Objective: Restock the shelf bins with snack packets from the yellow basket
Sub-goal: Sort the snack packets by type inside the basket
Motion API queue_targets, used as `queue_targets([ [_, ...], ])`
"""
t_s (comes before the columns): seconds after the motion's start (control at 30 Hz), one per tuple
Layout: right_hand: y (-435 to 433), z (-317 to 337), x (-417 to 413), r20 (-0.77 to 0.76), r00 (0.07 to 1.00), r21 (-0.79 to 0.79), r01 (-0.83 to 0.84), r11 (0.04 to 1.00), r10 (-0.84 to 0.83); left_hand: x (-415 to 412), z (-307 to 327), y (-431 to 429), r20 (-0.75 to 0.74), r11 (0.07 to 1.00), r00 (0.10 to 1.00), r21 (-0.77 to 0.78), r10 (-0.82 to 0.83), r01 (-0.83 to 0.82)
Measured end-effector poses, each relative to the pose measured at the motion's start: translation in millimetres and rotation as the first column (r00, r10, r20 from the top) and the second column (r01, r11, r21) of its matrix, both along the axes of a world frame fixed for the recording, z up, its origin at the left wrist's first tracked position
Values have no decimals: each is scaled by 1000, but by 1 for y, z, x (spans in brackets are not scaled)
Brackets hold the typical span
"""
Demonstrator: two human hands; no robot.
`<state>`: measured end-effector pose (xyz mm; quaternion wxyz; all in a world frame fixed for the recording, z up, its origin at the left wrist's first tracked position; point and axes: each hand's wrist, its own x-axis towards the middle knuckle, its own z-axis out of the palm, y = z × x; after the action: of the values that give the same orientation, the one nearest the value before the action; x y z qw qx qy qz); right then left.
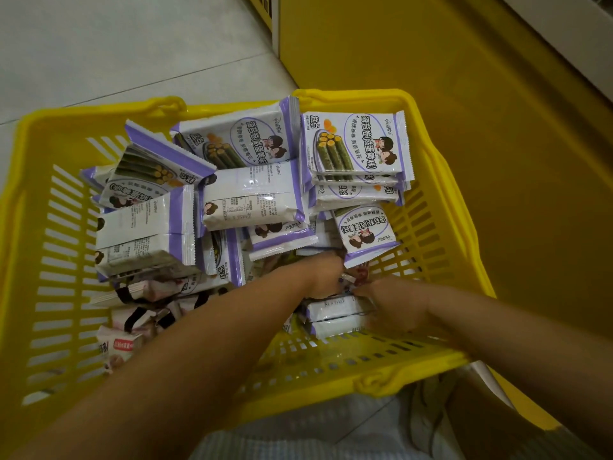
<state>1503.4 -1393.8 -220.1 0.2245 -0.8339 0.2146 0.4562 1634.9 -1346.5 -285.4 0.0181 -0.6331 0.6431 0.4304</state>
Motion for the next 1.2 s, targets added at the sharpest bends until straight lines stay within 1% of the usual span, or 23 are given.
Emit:
queue_targets([
  [0.03,0,-1,-1,4,1000,4,8,1000,-8,1,-1,2,-2,1000,1000,-2,-23,23],
  [0.07,0,-1,-2,4,1000,6,12,1000,-12,4,-2,4,-35,1000,999,1,-29,29],
  [0.17,0,-4,-4,21,999,8,32,999,-32,16,-4,12,-194,996,981,93,1,17],
  [0.23,1,-4,-5,40,998,12,39,999,-39,25,-7,17,-198,987,980,159,6,27],
  [0.3,2,-6,-6,52,998,12,44,999,-45,29,-9,19,-173,984,985,174,-10,40],
  [0.47,2,-5,-6,55,997,12,60,998,-61,25,-9,24,-70,1000,997,18,-15,16],
  [0.6,3,-2,-5,53,996,11,77,997,-78,27,2,29,-36,998,999,-69,3,-5],
  [0.8,5,12,-6,60,998,-2,35,999,-35,38,43,51,42,986,999,-163,-11,18],
  [0.97,8,18,-5,29,1000,-22,0,1000,1,56,86,77,35,976,998,-209,-55,61],
  [1.07,10,17,-3,13,1000,-25,-28,999,28,75,115,93,3,981,997,-177,-74,74],
  [1.13,10,15,-1,11,999,-34,-40,999,40,92,133,104,-61,995,998,-95,-26,20],
  [1.2,10,13,0,8,999,-49,-46,998,47,112,146,116,-77,999,996,-6,42,-43],
])
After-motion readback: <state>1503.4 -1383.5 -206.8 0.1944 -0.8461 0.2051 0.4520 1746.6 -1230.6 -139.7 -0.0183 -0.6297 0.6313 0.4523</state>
